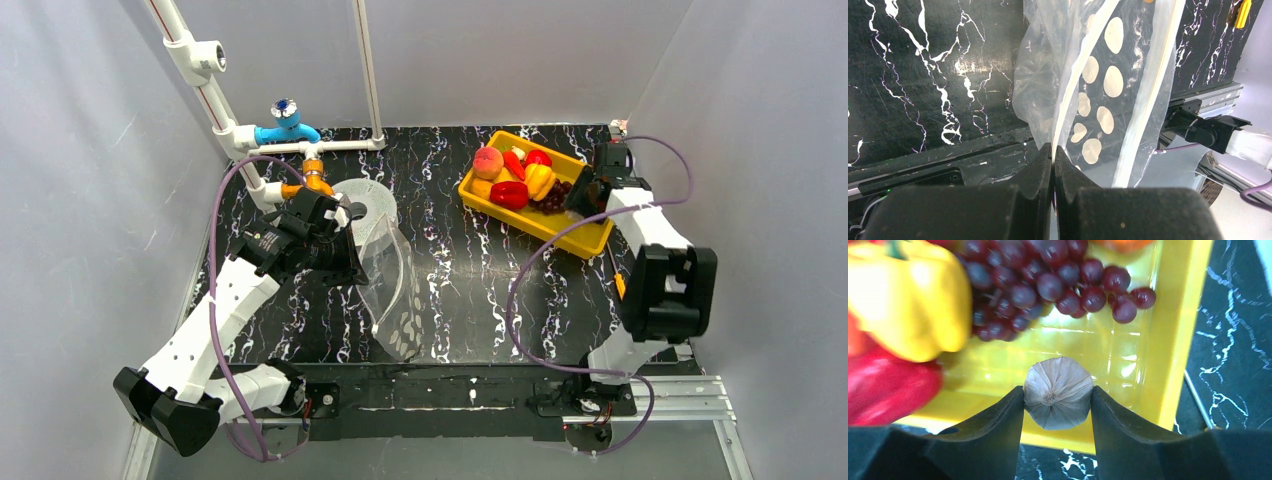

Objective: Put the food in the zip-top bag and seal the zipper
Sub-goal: Pick up the fake vegetable from the bin, then place the fake vegetable in the zipper food storage bag.

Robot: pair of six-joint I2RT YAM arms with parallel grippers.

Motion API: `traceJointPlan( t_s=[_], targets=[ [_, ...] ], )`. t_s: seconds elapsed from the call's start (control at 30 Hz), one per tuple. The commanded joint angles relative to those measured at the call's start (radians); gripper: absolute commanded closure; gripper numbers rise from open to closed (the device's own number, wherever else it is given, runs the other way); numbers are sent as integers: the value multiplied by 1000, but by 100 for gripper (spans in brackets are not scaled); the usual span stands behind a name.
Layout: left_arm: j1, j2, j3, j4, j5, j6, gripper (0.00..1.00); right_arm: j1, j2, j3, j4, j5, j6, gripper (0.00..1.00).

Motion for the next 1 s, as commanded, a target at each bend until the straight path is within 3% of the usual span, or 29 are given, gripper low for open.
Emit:
traceJointPlan(
  t_s=[0.0,0.17,0.5,0.63,0.8,0.97],
  targets=[
    [-5,-12,11,-19,13,1,100,2,-158,-16,111,-76,40,64],
    [-5,-9,9,-10,13,2,100,141,-229,-24,93,-317,102,67],
    [-5,-4,7,-4,16,1,100,639,-456,21,77,-427,-56,66],
    [-5,-6,-5,7,16,-4,100,802,-543,-14,153,-490,-135,58],
    [-5,-6,-17,17,30,-10,100,942,-484,55,95,-517,-209,57],
    [-5,-11,-20,17,29,-12,100,1095,-393,124,77,-389,-243,57]
  ],
)
